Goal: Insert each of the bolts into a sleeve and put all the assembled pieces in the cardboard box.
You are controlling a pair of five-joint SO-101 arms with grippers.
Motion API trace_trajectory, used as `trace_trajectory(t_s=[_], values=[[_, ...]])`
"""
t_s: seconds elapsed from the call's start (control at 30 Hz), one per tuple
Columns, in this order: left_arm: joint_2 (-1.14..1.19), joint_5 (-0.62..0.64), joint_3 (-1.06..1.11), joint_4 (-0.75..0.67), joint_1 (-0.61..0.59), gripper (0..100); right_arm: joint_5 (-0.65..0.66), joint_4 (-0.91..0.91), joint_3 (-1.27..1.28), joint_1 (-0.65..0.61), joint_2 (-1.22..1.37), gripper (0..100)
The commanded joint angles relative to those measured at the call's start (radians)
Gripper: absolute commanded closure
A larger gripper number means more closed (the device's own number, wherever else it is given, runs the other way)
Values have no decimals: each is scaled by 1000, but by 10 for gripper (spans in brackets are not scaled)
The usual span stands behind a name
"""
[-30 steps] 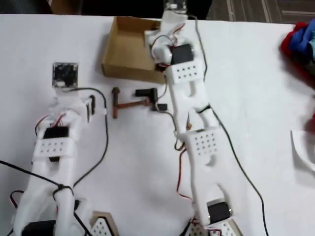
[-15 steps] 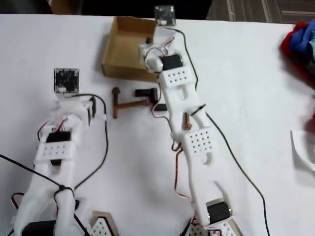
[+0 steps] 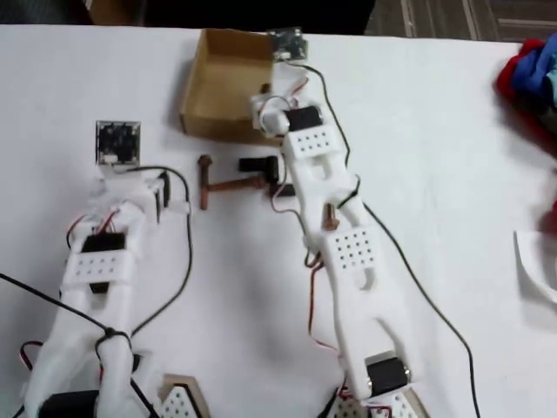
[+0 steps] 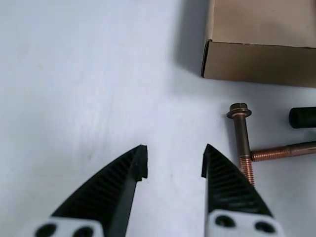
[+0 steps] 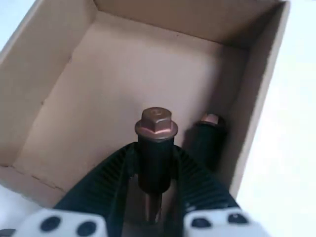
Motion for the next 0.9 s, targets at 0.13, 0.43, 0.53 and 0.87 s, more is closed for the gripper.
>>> trace_trajectory(t_s=[0.13,0.43,0.53,0.87], values=[[-5,3,-4,-21,-5,806,84,-27,-17,65,-24,977],[-5,3,-4,-21,-5,806,95,-24,-21,38,-31,977],[-5,3,-4,-21,-5,806,95,-24,-21,12,-30,977],[-5,3,-4,-21,-5,806,95,-18,-12,-1,-28,971]])
